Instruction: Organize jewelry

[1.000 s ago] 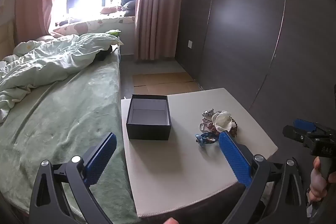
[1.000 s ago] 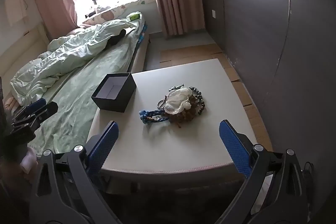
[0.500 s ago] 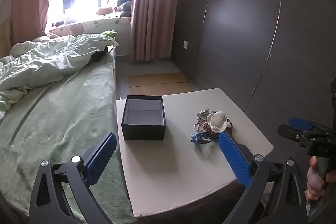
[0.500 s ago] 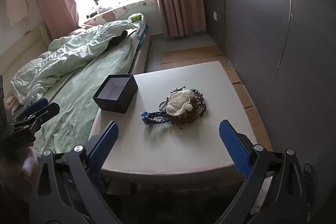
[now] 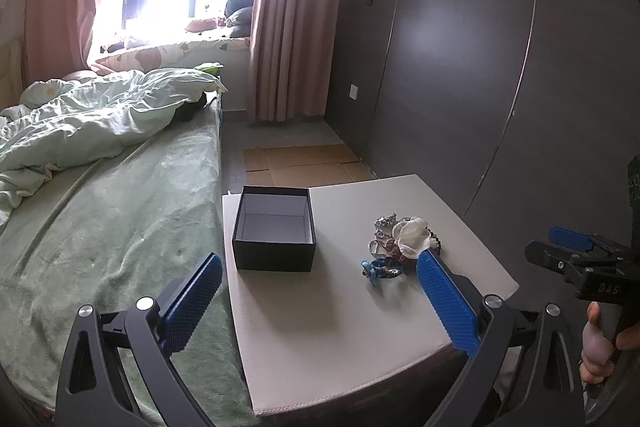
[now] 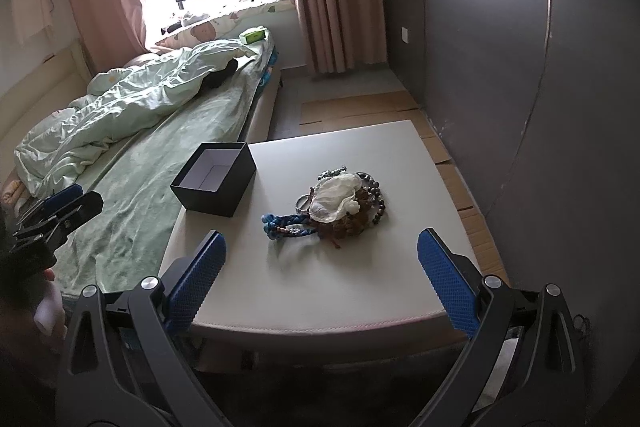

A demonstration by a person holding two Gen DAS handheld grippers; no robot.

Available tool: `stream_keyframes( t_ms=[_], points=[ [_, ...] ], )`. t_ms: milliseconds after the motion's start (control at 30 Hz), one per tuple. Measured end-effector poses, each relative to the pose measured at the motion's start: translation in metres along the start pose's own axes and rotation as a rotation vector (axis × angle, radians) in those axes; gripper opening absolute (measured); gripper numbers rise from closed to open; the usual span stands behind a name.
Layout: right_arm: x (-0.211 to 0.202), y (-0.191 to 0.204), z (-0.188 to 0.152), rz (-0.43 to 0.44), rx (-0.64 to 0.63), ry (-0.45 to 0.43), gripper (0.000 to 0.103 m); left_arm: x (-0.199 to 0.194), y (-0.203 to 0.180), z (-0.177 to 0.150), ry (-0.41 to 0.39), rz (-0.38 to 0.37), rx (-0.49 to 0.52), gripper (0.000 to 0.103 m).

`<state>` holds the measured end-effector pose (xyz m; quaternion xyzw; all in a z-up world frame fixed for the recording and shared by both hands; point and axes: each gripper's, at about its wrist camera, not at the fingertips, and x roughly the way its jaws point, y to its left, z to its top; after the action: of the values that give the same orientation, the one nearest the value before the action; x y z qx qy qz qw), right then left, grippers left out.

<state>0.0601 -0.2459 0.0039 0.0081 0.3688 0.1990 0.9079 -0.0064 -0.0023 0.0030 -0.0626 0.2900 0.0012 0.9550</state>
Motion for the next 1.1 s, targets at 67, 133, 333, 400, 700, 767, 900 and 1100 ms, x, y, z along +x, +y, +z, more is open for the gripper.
stream_keyframes(
  t_ms=[67, 133, 333, 400, 700, 767, 900, 1100],
  points=[
    [0.0005, -0.0004, -0.0002, -0.001, -0.001, 0.002, 0.096, -0.0011, -0.0010, 0.0006, -0.002, -0.001, 0.000, 0.095],
    [0.0007, 0.0000, -0.0011, -0.005, -0.005, 0.001, 0.096, -0.0010, -0.0020, 0.0010, -0.004, -0.001, 0.000, 0.095],
    [0.0022, 0.0001, -0.0025, -0.013, -0.011, 0.002, 0.096, 0.0002, -0.0025, 0.0009, -0.004, -0.002, 0.002, 0.095],
    [0.0029, -0.0001, -0.0022, -0.014, -0.011, 0.004, 0.096, 0.0015, -0.0031, 0.0010, -0.002, -0.003, 0.004, 0.095],
    [0.0051, -0.0012, -0.0018, -0.018, -0.007, 0.005, 0.096, 0.0043, -0.0022, 0.0019, 0.002, -0.008, 0.009, 0.095],
    [0.0059, -0.0014, -0.0022, -0.018, -0.006, 0.005, 0.096, 0.0045, -0.0017, 0.0026, 0.002, -0.009, 0.009, 0.095],
    [0.0060, -0.0013, -0.0022, -0.021, -0.006, 0.006, 0.096, 0.0052, -0.0012, 0.0025, 0.001, -0.009, 0.004, 0.095],
    [0.0057, -0.0031, -0.0001, -0.033, -0.003, 0.003, 0.096, 0.0037, 0.0002, 0.0039, -0.006, -0.015, -0.002, 0.095]
  ],
)
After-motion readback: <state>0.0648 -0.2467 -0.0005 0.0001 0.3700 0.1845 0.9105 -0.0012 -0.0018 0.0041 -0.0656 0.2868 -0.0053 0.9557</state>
